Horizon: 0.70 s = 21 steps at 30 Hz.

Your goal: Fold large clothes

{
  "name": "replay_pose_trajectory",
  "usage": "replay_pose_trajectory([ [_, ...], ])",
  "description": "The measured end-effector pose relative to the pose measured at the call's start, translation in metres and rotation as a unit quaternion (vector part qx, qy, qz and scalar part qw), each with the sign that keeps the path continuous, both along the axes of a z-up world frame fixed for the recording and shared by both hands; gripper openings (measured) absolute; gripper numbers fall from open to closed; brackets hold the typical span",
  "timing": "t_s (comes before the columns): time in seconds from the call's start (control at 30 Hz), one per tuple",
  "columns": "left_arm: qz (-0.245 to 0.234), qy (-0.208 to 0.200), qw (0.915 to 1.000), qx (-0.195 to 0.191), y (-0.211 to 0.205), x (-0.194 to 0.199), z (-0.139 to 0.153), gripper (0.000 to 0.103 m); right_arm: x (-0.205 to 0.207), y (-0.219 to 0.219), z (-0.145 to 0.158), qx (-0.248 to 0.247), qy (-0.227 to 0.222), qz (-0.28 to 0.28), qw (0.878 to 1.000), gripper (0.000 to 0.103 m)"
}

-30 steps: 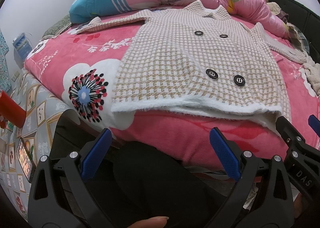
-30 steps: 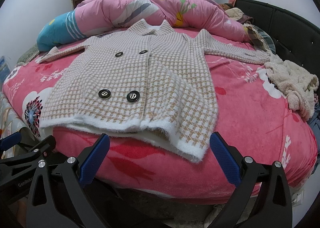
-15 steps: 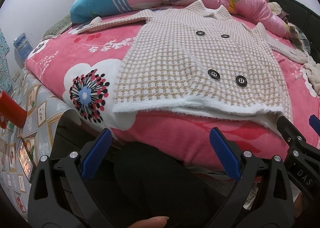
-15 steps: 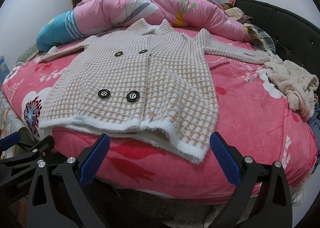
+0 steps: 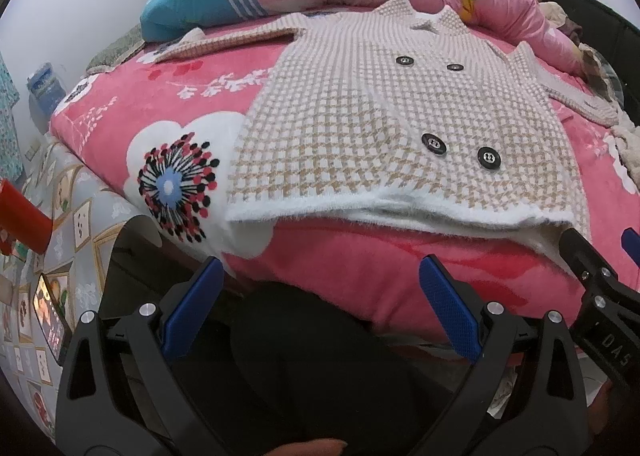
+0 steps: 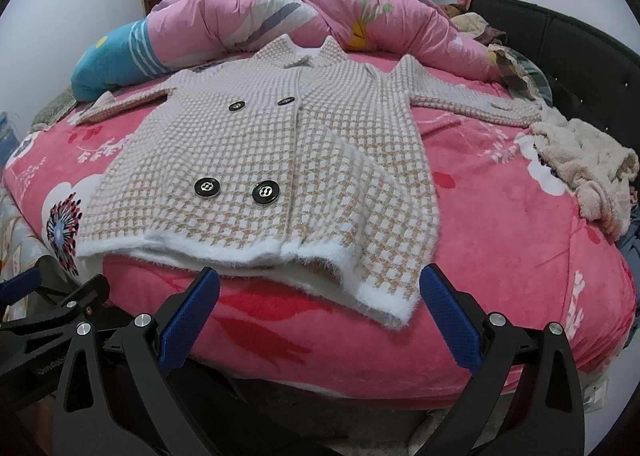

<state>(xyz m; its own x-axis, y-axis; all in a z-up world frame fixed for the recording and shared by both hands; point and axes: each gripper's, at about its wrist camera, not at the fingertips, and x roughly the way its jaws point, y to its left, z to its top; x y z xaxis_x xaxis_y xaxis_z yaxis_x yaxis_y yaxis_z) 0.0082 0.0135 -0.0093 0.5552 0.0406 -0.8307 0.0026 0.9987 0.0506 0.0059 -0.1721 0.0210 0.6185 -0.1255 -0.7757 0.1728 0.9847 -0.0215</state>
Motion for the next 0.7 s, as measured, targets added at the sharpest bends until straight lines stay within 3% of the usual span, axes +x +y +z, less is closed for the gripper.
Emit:
replay_pose_trajectory([
  [0.4,0.030,0.006,0.9995,-0.002,0.011,0.013,-0.014,0.095,0.020,-0.015,0.001,-0.016,-0.024,0.005,1.000,0.098],
  [0.57,0.019,-0.018,0.9988,-0.042,0.028,0.023,-0.018,0.095,0.038,-0.031,0.000,-0.037,-0.032,0.017,0.999,0.098],
  [0.7,0.011,-0.018,0.9941,-0.107,0.045,0.032,-0.018,0.095,0.051,-0.049,-0.003,-0.034,-0.035,0.026,0.999,0.098],
])
